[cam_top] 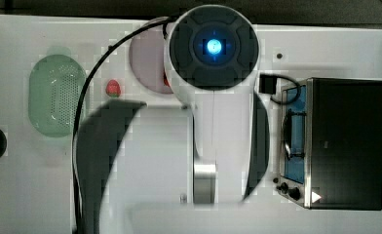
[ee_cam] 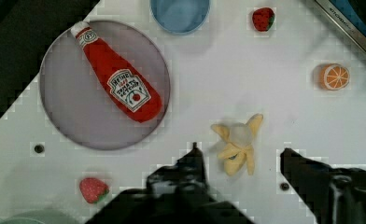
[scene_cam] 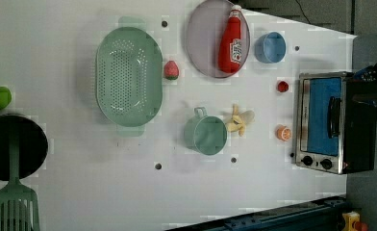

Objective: Pick banana from table and place on oven.

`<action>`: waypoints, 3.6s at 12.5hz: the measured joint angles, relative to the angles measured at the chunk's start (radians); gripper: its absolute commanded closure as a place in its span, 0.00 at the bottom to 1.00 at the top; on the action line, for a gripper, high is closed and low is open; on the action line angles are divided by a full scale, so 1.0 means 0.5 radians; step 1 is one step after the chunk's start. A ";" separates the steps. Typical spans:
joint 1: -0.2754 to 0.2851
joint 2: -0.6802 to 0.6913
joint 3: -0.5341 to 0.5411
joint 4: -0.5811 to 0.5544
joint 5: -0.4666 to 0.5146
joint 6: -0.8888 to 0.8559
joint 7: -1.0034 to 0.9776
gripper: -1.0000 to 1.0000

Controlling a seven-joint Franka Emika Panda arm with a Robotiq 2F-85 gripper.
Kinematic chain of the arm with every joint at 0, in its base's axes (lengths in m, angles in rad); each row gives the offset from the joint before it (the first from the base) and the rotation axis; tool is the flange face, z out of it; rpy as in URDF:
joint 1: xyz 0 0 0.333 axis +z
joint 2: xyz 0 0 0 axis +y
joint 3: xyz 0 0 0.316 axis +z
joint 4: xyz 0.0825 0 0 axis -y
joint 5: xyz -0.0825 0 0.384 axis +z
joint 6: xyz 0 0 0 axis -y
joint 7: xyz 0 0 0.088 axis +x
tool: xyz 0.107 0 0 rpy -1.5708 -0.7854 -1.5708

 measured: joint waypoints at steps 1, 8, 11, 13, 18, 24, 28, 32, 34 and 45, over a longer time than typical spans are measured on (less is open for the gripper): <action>-0.003 -0.206 -0.009 -0.260 0.013 -0.054 0.023 0.21; -0.016 -1.027 -0.045 -0.740 0.006 -0.068 0.051 0.00; -0.020 -0.811 -0.078 -0.779 0.024 0.231 0.081 0.00; -0.030 -0.594 -0.070 -0.955 0.000 0.434 0.081 0.00; -0.047 -0.094 -0.027 -1.420 0.014 1.105 0.082 0.00; -0.036 0.318 0.034 -1.322 0.019 1.551 0.082 0.00; -0.016 0.582 0.070 -1.346 0.008 1.807 0.085 0.00; -0.010 0.787 0.064 -1.354 0.000 2.012 0.085 0.15; -0.028 0.852 0.078 -1.346 0.010 2.016 0.085 0.41; -0.053 0.481 0.096 -1.166 -0.018 1.556 0.088 0.73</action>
